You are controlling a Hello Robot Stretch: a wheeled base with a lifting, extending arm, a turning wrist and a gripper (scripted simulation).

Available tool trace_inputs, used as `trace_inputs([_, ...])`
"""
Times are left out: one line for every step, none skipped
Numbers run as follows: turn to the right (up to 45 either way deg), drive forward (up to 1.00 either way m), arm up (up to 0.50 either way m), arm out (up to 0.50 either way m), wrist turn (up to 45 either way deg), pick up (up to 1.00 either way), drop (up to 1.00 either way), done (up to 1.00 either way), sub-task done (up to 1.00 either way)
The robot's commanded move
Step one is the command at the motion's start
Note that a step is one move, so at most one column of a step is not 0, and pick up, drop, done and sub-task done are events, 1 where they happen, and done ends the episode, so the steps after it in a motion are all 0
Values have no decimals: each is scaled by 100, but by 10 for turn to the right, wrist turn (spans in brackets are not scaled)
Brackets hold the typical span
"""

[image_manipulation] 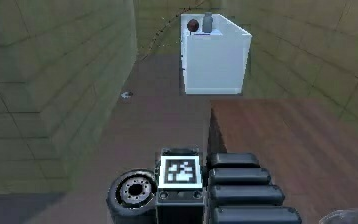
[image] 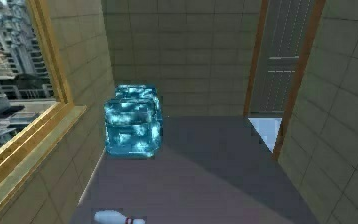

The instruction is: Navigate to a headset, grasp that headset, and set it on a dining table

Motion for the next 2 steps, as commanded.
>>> trace_inputs([0, 15, 0, 0, 0, 0, 0, 0, 0])
trace_inputs([120, 0, 0, 0, 0, 0, 0, 0, 0])
